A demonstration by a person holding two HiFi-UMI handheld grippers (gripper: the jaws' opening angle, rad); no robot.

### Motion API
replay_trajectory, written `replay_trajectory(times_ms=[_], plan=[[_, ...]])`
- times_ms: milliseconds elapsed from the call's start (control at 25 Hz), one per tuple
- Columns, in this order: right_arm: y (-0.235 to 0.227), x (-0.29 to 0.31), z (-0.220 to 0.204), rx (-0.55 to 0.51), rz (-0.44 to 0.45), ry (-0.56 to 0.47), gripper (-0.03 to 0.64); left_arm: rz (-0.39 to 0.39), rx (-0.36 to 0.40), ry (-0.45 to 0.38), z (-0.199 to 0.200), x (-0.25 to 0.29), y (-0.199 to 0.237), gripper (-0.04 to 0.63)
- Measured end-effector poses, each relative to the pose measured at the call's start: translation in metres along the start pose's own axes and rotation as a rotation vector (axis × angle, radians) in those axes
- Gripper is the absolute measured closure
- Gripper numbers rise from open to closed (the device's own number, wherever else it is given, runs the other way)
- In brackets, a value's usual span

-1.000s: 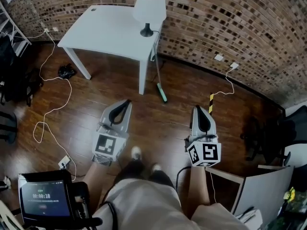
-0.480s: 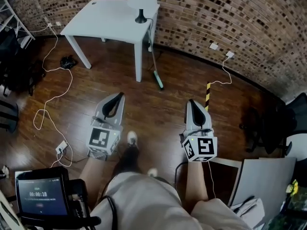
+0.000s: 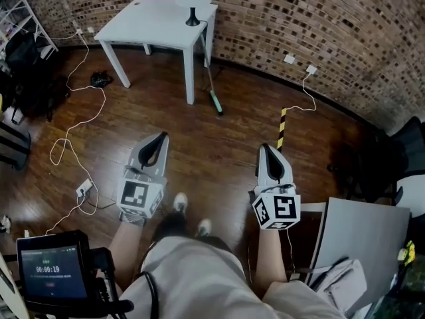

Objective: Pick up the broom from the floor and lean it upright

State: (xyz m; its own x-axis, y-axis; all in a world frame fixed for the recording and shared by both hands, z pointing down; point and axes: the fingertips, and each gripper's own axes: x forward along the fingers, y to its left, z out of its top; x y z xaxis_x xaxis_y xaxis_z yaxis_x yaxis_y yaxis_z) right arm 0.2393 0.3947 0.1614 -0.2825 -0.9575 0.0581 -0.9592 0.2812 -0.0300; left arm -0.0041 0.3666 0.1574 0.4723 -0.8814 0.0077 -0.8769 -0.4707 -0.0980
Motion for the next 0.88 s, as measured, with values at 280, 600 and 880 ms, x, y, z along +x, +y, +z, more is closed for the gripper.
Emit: replay_trajectory(times_ms=[280, 600, 880], plan=[[0.008, -0.024, 0.014, 0.003, 0.010, -0.022, 0.604, -0.009, 0.003, -0.015, 0.015, -0.020, -0.014, 0.595], [0.025, -0.029, 0.027, -0.008, 0.020, -0.042, 0.604, -0.018, 0.007, -0.028, 0.020, -0.027, -0.008, 0.595], [0.033, -0.017, 0.020, -0.029, 0.035, 0.006, 0.606, -0.016, 0.008, -0.026, 0.020, -0.026, -0.001, 0.595]])
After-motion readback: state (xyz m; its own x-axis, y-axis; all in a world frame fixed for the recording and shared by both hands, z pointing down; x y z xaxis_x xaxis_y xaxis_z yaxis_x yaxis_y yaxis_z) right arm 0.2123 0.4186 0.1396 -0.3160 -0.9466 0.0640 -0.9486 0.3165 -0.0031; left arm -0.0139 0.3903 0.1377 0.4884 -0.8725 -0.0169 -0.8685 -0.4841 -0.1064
